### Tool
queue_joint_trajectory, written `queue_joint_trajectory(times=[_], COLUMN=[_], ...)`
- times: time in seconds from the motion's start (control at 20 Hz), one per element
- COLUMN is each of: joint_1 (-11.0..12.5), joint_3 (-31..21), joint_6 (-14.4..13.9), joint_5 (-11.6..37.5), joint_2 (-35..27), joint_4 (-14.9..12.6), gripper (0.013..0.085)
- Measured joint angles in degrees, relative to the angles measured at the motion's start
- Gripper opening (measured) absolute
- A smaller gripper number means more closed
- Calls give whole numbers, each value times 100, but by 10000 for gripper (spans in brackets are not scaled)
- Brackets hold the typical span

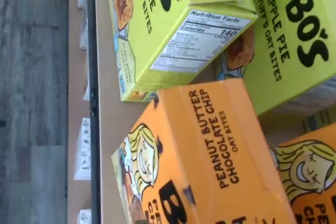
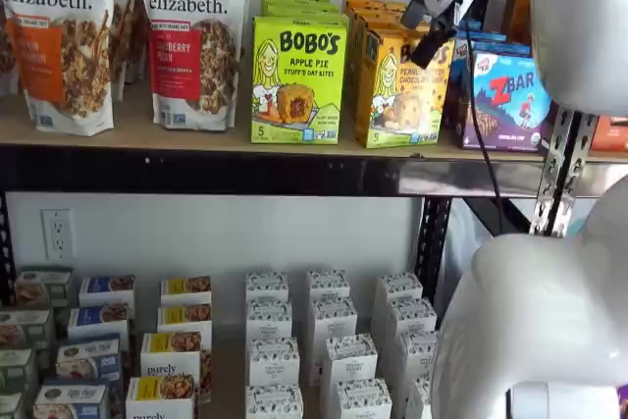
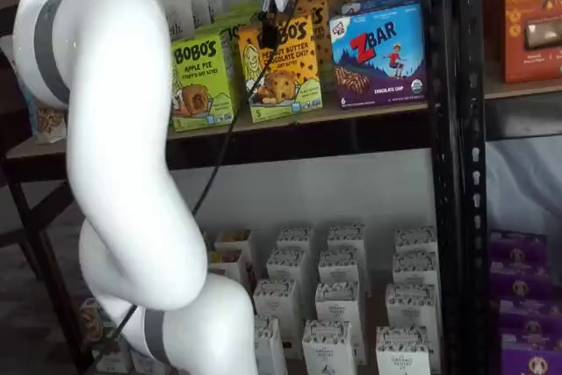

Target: Pick up the orange box on the top shelf, the fifth box from the left

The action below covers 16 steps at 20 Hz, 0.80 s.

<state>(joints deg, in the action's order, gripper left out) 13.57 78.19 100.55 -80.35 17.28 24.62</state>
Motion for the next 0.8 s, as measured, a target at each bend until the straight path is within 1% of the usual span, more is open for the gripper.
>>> queue_joint_trajectory(times=[0.5, 0.8], joint_1=[-59, -60], joint_3=[715, 798], joint_6=[-90, -81], joint_5=[-923, -1023], joint_2=[-510, -601], joint_4=[-467, -544], gripper=[850, 850])
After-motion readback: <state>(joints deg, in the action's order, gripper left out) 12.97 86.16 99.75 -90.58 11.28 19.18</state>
